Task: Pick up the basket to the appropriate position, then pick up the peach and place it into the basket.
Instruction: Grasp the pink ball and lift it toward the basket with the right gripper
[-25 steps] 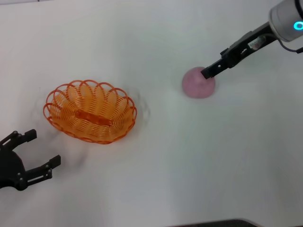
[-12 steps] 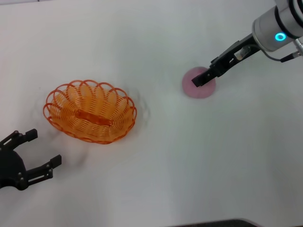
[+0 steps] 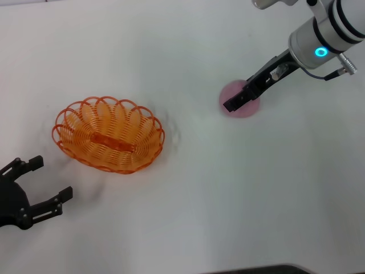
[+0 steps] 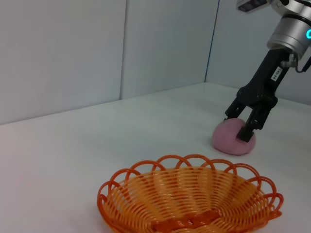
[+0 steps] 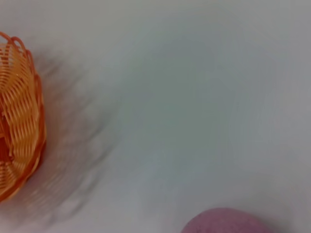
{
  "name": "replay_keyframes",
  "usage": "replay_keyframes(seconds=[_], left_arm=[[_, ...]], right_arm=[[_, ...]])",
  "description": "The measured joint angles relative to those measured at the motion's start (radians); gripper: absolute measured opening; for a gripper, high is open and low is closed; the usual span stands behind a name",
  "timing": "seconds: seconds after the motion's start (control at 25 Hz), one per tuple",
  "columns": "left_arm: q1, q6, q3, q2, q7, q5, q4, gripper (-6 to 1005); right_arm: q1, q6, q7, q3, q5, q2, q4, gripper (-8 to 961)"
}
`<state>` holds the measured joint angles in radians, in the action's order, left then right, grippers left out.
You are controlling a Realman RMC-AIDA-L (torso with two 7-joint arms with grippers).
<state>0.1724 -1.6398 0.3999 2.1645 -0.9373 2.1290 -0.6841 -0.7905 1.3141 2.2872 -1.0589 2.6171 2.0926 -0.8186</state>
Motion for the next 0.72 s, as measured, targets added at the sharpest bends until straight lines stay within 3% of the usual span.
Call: replay_keyframes(seconds=[0.4,0.6,0.72], left_arm=[[0.001,0.000,0.001,0.000,0.000,0.000,0.000,937],[0.002,0.000,0.000,0.000,0.000,0.000,0.000,937],[0.002,0.000,0.000,0.000,0.000,0.000,0.000,937]], right_arm=[[0.013,-0.018,0.043,-0.058,0.001,0.002,-0.023,868],[0.014,-0.018,0.044,-0.062,0.001,0.001,-0.024,655],[0.014,-0.018,0.044,-0.063,0.001,0.001,-0.023,595]])
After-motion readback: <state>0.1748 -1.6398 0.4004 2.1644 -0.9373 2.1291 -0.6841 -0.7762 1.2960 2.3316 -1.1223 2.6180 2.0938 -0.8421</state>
